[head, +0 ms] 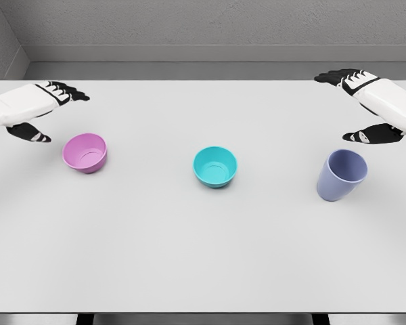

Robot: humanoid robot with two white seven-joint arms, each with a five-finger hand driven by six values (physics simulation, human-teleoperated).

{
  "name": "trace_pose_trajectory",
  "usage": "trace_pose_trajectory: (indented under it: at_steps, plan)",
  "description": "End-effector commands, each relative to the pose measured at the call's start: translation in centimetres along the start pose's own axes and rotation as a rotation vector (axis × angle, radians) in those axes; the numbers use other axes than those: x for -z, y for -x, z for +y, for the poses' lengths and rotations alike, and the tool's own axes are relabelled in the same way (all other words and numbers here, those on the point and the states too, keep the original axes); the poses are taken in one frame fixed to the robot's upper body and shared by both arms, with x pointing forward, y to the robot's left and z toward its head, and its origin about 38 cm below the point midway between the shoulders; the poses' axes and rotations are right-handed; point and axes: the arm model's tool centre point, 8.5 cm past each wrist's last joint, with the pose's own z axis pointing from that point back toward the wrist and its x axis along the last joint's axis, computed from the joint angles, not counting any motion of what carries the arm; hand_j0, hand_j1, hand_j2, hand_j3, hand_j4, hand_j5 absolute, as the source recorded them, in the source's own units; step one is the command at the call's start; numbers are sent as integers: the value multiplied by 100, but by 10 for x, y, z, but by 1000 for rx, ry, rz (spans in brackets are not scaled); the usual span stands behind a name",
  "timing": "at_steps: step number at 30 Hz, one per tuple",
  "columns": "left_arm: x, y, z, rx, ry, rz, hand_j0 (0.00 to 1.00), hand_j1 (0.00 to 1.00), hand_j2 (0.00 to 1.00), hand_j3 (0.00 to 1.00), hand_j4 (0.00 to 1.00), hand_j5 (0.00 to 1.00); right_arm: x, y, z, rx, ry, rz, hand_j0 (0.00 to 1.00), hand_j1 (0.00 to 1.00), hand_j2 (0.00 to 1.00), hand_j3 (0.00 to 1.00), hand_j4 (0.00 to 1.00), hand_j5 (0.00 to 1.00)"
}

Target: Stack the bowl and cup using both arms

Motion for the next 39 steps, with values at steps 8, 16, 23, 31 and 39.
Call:
trace_pose_trajectory:
  at_steps: [8, 16, 23, 31, 39]
  plan:
    - [-1, 0, -10, 4, 126, 1, 100, 100, 100, 100, 100, 100, 1, -2, 0, 4, 3, -13, 100, 100, 100, 100, 100, 100]
    - [5, -3, -19, 67, 215, 12, 100, 100, 100, 100, 100, 100, 2, -3, -5, -4, 12, -17, 100, 100, 100, 100, 100, 100]
    - [24, -18, -28, 51, 213, -37, 100, 100, 100, 100, 100, 100, -1, 1, -14, -9, 34, 1, 100, 100, 100, 100, 100, 100]
    - [26, -20, -31, 67, 233, -41, 100, 100, 100, 100, 100, 100, -1, 2, -14, -8, 36, 7, 100, 100, 100, 100, 100, 100]
    - [34, -28, -37, 78, 248, -60, 100, 100, 100, 100, 100, 100, -1, 2, -14, -9, 37, 6, 100, 100, 100, 100, 100, 100]
